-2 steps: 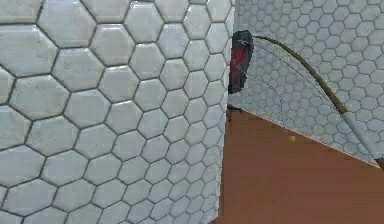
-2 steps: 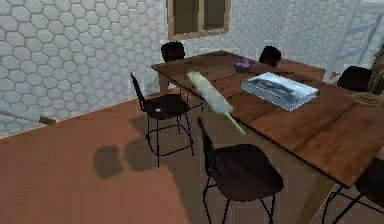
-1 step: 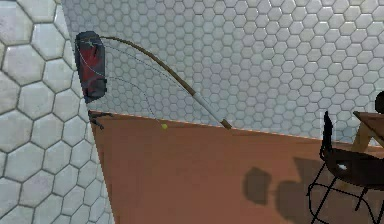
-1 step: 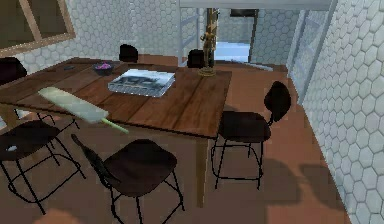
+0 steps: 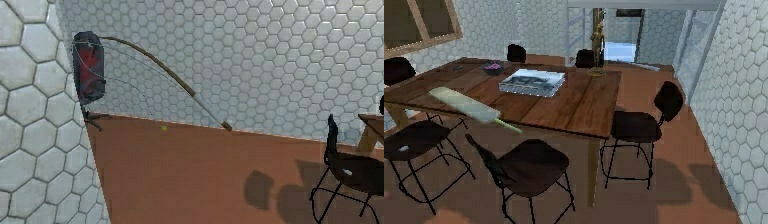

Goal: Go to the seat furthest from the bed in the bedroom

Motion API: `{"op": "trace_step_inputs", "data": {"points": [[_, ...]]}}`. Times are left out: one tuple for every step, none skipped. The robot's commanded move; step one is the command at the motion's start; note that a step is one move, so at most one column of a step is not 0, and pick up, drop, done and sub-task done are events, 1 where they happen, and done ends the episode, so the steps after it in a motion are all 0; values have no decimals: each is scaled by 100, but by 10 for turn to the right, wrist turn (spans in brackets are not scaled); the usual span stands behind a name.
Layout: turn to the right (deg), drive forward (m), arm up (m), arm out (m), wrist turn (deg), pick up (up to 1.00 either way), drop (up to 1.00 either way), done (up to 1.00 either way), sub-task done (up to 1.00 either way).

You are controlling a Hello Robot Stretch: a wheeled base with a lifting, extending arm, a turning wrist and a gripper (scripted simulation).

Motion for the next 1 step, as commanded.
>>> {"op": "trace_step_inputs", "data": {"points": [[30, 0, 0, 0, 0, 0, 0, 0, 0]]}}
